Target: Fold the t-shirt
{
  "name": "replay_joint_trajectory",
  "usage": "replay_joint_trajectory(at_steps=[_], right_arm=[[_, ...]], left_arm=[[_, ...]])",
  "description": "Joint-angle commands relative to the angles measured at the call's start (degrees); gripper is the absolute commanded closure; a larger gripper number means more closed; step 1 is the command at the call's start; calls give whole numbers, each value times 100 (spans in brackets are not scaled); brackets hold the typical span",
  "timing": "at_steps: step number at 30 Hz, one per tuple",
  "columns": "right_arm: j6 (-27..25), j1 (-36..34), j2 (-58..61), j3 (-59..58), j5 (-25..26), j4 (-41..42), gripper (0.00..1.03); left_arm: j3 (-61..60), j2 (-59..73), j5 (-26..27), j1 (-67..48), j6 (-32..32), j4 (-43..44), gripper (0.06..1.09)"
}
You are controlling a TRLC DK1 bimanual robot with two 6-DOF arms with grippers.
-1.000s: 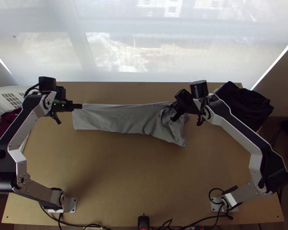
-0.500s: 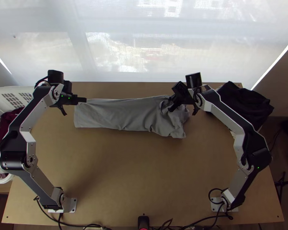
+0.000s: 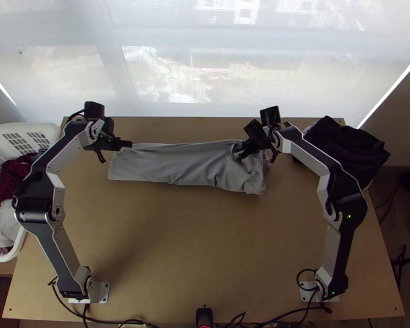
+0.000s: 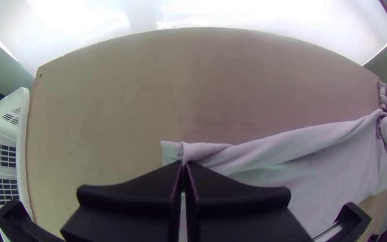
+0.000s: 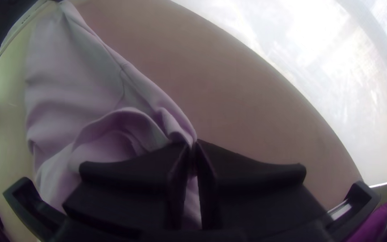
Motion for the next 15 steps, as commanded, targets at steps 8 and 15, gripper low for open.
replay_joint_trajectory(at_steps=[8,15], right_arm=[[494,11,-353,159,42,-265,5],[880,318,-1170,238,33,-424,5]], left_arm=[[198,-79,-52,-251,-72,-441,25],[-224,-782,-17,-216,-19,-1249,18]])
